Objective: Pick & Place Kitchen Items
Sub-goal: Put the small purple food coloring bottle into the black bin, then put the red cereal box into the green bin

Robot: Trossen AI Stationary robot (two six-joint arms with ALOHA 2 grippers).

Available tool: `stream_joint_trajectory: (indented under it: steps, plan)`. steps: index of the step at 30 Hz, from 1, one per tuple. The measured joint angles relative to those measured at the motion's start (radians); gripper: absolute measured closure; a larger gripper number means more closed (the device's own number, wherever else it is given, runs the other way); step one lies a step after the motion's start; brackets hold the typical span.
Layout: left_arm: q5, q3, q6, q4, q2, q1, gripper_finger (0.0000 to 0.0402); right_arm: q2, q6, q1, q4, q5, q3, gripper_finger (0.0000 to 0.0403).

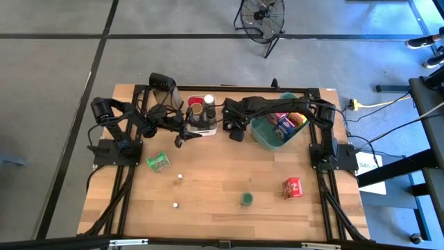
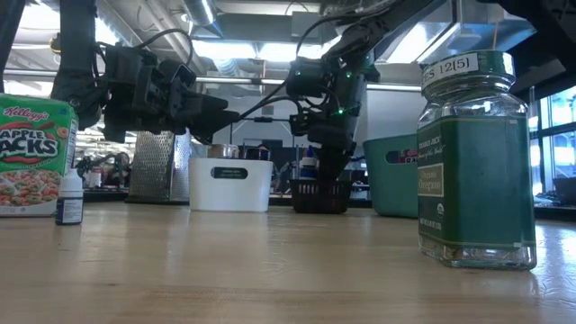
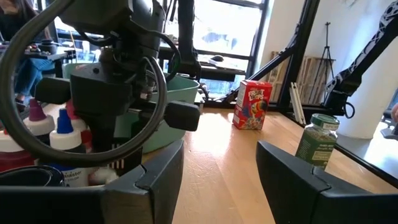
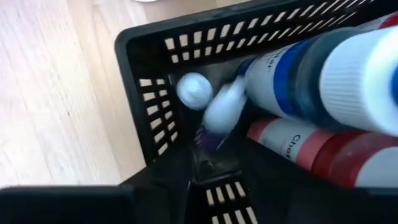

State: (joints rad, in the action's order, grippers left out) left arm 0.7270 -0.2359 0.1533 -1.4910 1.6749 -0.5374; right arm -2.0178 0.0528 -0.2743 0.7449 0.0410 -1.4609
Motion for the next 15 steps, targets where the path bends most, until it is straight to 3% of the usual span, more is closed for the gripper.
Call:
stream_joint_trajectory:
  steps: [5,15]
  plan:
    - [0.0,0.0,0.0,0.0,0.0,0.0,0.0206,0.0,-0.011,0.0,-0.005,0.016,0.0,0.0237]
    - [0.0,0.0,-0.001,0.004,0.0,0.0,0.0206,0.07,-0.011,0.016,0.041,0.016,0.0,0.0233]
